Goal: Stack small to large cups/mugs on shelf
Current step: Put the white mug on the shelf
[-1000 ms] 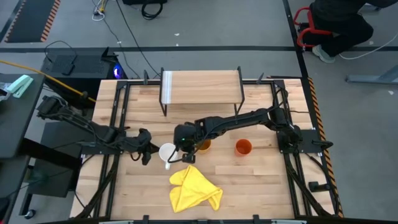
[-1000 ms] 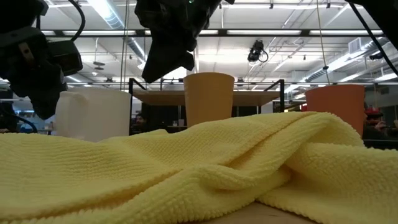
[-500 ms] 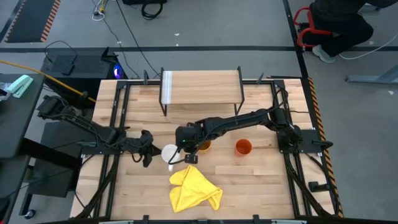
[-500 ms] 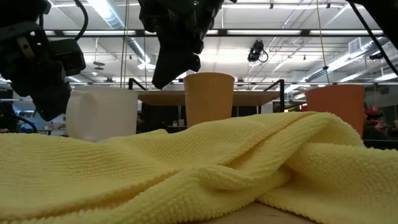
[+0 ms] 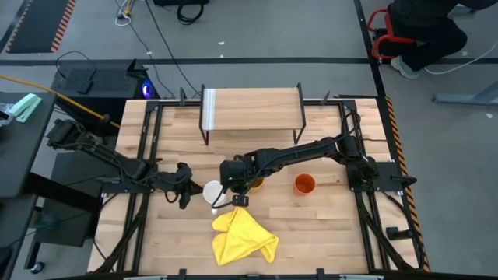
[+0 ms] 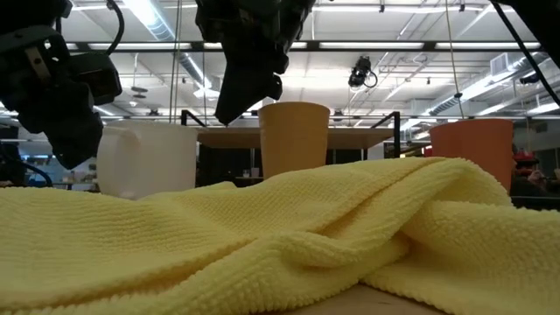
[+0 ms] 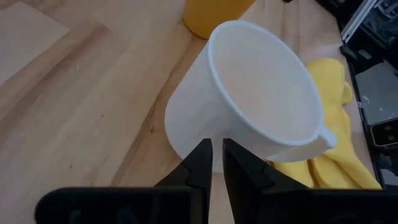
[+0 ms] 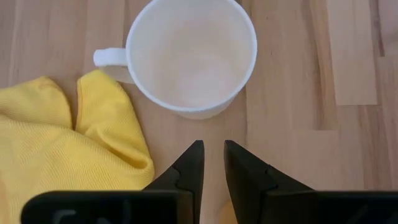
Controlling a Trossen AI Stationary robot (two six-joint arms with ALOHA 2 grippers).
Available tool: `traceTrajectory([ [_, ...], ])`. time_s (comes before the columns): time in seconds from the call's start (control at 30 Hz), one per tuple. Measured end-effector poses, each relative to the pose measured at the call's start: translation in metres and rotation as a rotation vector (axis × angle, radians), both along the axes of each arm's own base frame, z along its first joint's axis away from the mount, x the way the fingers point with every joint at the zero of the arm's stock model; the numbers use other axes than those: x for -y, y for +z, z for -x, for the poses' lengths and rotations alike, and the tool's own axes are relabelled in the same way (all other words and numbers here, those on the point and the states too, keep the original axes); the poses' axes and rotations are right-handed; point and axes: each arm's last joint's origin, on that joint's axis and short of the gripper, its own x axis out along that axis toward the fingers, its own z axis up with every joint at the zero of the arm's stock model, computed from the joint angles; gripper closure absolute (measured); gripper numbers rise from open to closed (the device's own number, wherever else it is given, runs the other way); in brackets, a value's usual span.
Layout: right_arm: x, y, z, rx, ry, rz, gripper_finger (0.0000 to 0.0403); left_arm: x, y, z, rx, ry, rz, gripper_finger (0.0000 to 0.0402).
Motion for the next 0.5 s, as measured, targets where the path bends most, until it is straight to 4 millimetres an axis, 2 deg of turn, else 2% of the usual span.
traceTrajectory([
  [0.5,0.0002,0.0036,-0.0042,0.057,0.015,0.003,0.0331,0.0,0.0032,-0.0021,0.039,-0.001,-0.008,0.0351],
])
